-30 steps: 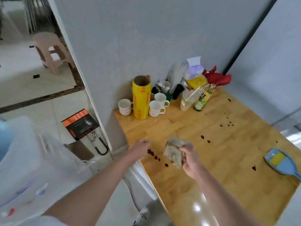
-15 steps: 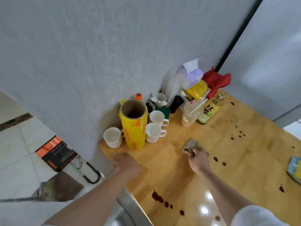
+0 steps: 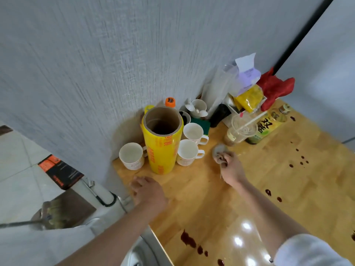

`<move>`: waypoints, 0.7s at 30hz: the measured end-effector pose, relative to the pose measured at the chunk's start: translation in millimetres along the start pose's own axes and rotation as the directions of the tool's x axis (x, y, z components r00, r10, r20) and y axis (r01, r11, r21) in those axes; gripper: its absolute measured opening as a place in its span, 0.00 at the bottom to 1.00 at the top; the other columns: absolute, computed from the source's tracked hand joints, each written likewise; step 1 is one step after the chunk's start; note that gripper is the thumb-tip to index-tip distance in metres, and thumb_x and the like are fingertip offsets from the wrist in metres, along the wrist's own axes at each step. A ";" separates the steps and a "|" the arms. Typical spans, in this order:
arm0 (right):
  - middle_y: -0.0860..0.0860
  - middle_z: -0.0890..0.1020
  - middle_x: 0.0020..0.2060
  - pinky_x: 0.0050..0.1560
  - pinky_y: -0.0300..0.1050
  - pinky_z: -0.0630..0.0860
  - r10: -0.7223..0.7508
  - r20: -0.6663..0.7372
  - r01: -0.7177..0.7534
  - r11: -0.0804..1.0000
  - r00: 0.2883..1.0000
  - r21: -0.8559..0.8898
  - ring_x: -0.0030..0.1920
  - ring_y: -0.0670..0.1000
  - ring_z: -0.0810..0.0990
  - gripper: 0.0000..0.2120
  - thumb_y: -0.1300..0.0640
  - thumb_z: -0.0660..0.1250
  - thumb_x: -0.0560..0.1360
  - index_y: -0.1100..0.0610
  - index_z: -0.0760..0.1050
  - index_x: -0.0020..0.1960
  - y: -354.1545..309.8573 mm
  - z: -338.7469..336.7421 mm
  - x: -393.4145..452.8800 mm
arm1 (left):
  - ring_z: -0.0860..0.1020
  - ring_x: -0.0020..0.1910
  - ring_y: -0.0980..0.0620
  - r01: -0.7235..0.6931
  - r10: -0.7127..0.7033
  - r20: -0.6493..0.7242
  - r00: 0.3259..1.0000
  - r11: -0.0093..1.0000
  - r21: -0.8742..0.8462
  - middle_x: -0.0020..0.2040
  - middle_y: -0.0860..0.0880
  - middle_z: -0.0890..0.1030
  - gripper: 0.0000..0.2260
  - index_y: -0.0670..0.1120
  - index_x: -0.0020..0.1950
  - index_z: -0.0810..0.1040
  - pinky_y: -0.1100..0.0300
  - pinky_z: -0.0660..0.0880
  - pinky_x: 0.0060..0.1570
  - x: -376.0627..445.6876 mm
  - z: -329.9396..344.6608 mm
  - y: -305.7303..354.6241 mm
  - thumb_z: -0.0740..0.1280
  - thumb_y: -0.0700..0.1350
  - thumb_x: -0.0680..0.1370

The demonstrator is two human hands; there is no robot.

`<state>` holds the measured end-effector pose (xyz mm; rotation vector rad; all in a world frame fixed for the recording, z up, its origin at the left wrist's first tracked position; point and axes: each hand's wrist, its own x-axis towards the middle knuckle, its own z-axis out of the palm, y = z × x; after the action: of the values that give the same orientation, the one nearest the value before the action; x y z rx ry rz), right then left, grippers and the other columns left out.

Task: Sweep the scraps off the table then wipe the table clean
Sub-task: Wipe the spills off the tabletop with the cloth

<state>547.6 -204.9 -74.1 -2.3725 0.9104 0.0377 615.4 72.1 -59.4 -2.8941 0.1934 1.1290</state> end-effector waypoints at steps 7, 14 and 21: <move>0.46 0.80 0.42 0.42 0.49 0.77 0.108 0.099 -0.116 0.990 0.989 0.081 0.43 0.51 0.82 0.10 0.57 0.63 0.77 0.43 0.78 0.43 60.6 -38.5 -77.9 | 0.50 0.78 0.31 -0.037 0.039 -0.069 0.997 0.999 0.034 0.79 0.33 0.46 0.56 0.35 0.80 0.42 0.43 0.58 0.76 -9.6 3.8 -8.4 0.67 0.71 0.71; 0.56 0.75 0.56 0.32 0.45 0.79 -0.042 0.072 0.035 0.994 0.996 0.103 0.33 0.53 0.83 0.09 0.58 0.60 0.82 0.54 0.75 0.59 -20.9 36.7 -69.8 | 0.49 0.79 0.33 -0.057 0.055 -0.086 0.995 0.998 -0.027 0.80 0.34 0.46 0.56 0.37 0.81 0.43 0.44 0.57 0.76 -10.0 6.2 -15.6 0.68 0.70 0.70; 0.43 0.75 0.48 0.36 0.30 0.72 -0.203 0.262 0.186 0.979 0.944 0.089 0.40 0.41 0.79 0.07 0.55 0.66 0.79 0.43 0.79 0.48 -22.4 47.2 -107.1 | 0.76 0.50 0.48 -0.389 0.059 -0.647 0.760 0.839 -0.381 0.54 0.50 0.74 0.26 0.51 0.56 0.65 0.57 0.73 0.40 -50.2 -36.6 -43.4 0.72 0.63 0.70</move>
<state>487.8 -101.9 -77.0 -2.3151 0.5381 0.2451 608.9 117.8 0.7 -3.7108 0.3250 0.1736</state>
